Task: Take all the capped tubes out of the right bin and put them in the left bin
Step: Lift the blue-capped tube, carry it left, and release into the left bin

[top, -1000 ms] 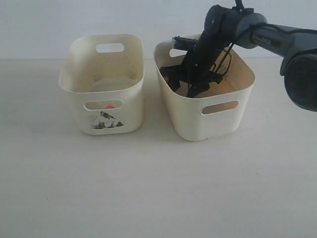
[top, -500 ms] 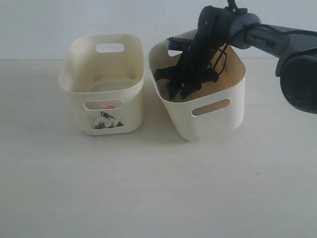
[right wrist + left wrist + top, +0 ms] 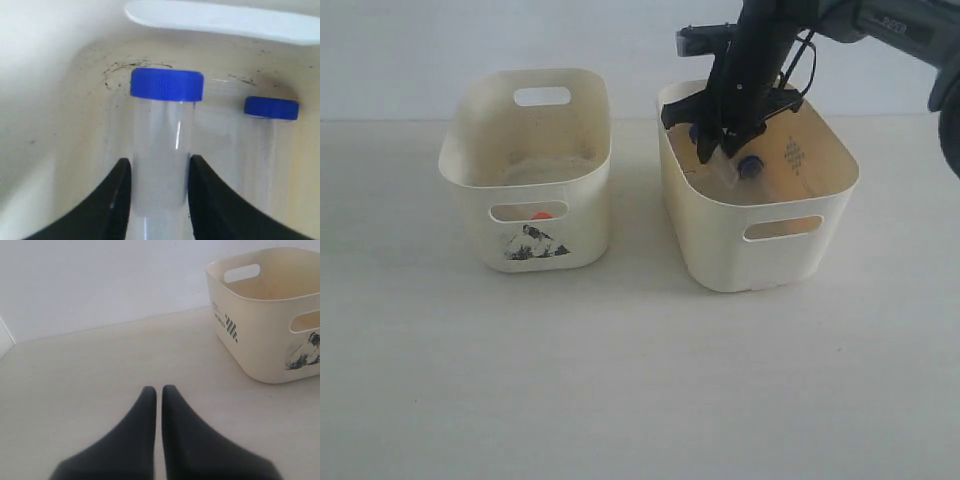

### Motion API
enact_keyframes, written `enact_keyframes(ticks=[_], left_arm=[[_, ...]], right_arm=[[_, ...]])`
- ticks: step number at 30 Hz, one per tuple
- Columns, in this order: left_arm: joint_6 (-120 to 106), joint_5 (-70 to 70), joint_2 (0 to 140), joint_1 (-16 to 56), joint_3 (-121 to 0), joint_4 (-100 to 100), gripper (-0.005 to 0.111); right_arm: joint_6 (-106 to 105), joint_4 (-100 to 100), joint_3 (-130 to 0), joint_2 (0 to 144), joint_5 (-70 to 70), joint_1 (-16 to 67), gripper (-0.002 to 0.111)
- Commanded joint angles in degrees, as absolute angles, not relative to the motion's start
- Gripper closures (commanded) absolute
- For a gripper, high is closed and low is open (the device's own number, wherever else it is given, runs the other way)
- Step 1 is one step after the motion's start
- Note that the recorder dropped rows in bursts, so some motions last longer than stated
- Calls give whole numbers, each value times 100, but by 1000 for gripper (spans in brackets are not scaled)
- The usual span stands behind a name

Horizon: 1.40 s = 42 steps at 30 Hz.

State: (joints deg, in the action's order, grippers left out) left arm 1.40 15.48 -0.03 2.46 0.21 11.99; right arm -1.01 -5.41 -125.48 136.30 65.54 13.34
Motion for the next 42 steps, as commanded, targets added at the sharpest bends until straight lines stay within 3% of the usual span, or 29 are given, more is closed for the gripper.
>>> enact_keyframes(ticks=[1,6,15,23,26,31,32,34,35,42], left_arm=[[216,1498,0,254,0,1179,102],[216,1498,0,254,0,1179,102],[216,1498,0,254,0,1179,102],[216,1498,0,254,0,1179,102],[216,1498,0,254,0,1179,102],[216,1498,0,254,0,1179,102],[216,1498,0,254,0,1179,102],[216,1498,0,254,0,1179,102],[216,1498,0,254,0,1179,102],[216,1498,0,254,0,1179,102]], right_arm=[[-202,-393,-12529,13177,6799,1316,108],[-202,-500,-12529,12307,6911,1316,108],[-2517,-4352,-12529,11941,6996,1350,108],[-3418,-4421,-12529,12130,6296,1800,108],[-3472,-4393,-12529,12228,6133,1941,96],[-3422,-4353,-12529,12305,6035,1996,47],[-3352,-4319,-12529,12305,6072,1996,49],[-3213,-4190,-12529,12294,6101,1996,71],[-3196,-3947,-12529,12281,6127,1996,110],[-683,-548,-12529,12002,6807,1985,109]])
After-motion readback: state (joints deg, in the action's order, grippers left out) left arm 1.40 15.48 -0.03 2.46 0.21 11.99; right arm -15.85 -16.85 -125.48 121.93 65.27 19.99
